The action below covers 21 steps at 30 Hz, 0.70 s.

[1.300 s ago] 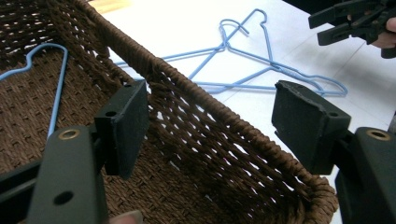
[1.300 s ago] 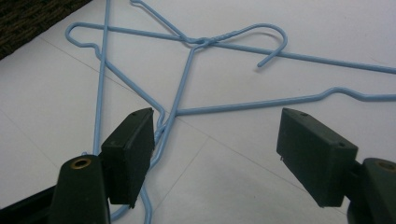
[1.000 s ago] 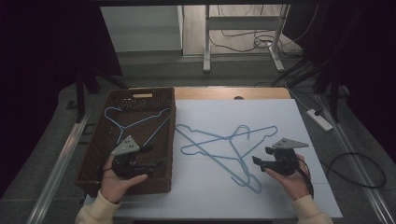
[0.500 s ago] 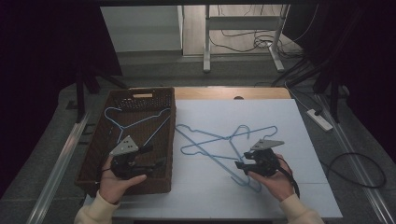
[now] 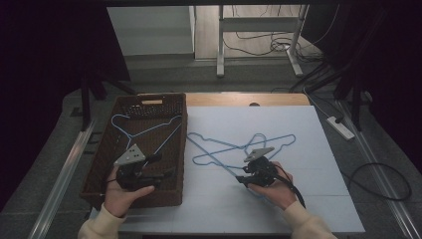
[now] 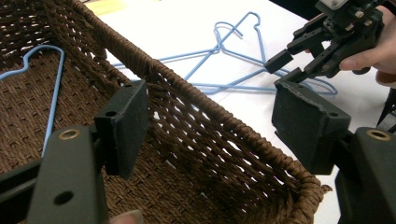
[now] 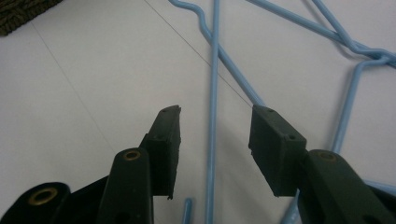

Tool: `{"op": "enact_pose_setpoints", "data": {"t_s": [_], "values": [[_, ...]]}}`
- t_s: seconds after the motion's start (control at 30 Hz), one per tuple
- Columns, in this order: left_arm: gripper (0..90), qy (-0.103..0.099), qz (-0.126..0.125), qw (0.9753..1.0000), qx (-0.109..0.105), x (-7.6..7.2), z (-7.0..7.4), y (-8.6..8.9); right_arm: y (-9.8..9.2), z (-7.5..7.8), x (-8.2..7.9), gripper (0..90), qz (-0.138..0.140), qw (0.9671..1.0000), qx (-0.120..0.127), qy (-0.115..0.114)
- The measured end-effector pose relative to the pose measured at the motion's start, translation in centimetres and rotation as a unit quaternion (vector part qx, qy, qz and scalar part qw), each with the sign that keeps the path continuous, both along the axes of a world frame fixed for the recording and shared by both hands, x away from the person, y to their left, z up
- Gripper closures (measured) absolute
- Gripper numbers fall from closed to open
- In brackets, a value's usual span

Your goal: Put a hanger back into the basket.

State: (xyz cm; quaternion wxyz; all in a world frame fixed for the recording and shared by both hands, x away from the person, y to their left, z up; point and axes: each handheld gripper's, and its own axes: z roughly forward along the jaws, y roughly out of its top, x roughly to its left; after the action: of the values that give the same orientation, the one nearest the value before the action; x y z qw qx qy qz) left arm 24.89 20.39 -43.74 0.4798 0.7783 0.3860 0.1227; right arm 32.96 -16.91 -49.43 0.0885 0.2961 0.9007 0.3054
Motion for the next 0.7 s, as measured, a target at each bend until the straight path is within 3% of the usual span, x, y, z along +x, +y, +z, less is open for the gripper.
{"op": "enact_pose_setpoints", "data": {"t_s": [0.43, 0.7], "values": [[28.5, 0.002, -0.002, 1.0, -0.001, 0.1, 0.0, 0.0, 0.4, 0.0, 1.2, 54.6, -0.012, 0.9998, -0.015, 0.011], [28.5, 0.003, -0.002, 1.0, -0.004, 0.1, 0.0, 0.1, -0.2, 0.5, 4.3, 54.7, -0.049, 0.9983, -0.03, 0.008]]}}
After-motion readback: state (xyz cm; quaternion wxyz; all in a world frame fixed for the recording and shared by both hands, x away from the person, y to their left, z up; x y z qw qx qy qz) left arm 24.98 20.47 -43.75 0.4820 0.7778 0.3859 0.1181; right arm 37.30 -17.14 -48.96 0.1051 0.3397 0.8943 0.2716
